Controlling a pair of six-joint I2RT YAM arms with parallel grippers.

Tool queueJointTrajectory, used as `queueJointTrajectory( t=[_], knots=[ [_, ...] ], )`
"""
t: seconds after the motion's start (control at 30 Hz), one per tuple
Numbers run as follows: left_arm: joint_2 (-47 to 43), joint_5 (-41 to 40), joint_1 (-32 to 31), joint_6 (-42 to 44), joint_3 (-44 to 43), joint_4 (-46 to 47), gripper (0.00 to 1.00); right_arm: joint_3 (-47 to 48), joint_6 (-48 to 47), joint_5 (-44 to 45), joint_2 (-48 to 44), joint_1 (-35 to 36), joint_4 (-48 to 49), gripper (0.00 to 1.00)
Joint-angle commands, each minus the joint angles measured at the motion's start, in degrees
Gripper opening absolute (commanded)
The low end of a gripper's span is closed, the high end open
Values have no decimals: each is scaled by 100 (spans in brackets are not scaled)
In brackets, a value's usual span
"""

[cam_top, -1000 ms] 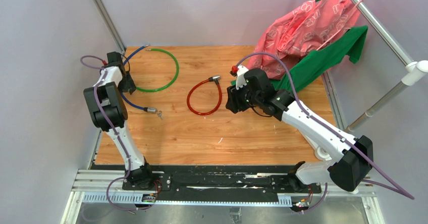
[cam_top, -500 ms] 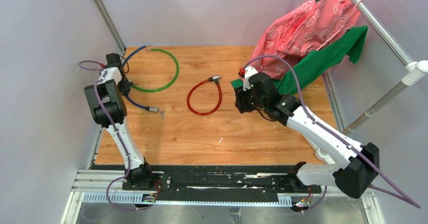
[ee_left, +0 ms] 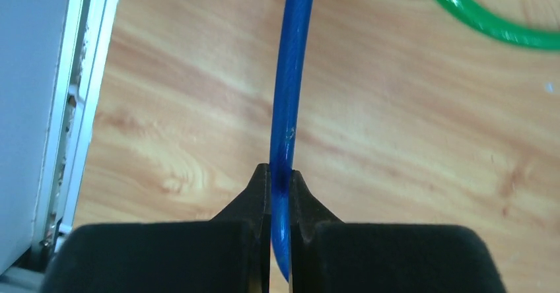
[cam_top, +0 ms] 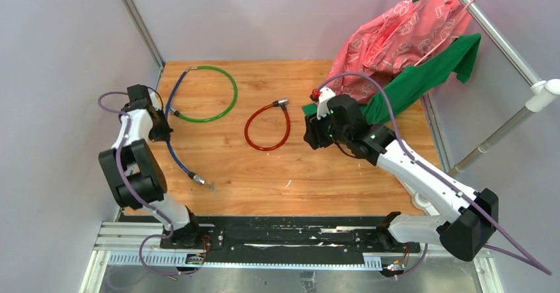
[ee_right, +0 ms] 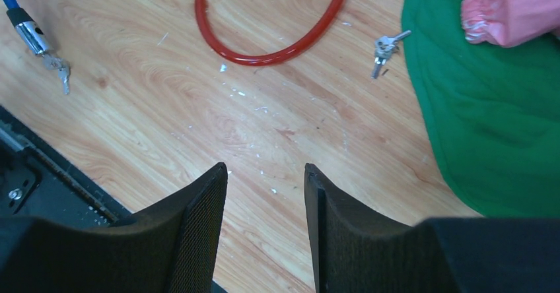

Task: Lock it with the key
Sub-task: Pick up the lock from the center of the board.

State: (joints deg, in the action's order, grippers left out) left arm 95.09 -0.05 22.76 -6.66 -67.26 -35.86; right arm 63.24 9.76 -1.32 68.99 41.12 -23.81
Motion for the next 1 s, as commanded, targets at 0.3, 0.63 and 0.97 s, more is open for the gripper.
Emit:
queueJointTrajectory(
  t=[0.3, 0.63, 0.97],
  knots=[
    [-2992, 1301, -4, 1630, 905, -1264, 0, -698, 12, -1695, 274, 549, 1333, 50],
    [-3142, 1404, -23, 1203, 959, -1279, 0, 1321, 308, -2082, 3596, 2071, 3684, 50],
    [-3321, 1810, -26, 738, 879, -1282, 0, 3552, 979, -2706, 5899, 2577, 4597, 65]
  ],
)
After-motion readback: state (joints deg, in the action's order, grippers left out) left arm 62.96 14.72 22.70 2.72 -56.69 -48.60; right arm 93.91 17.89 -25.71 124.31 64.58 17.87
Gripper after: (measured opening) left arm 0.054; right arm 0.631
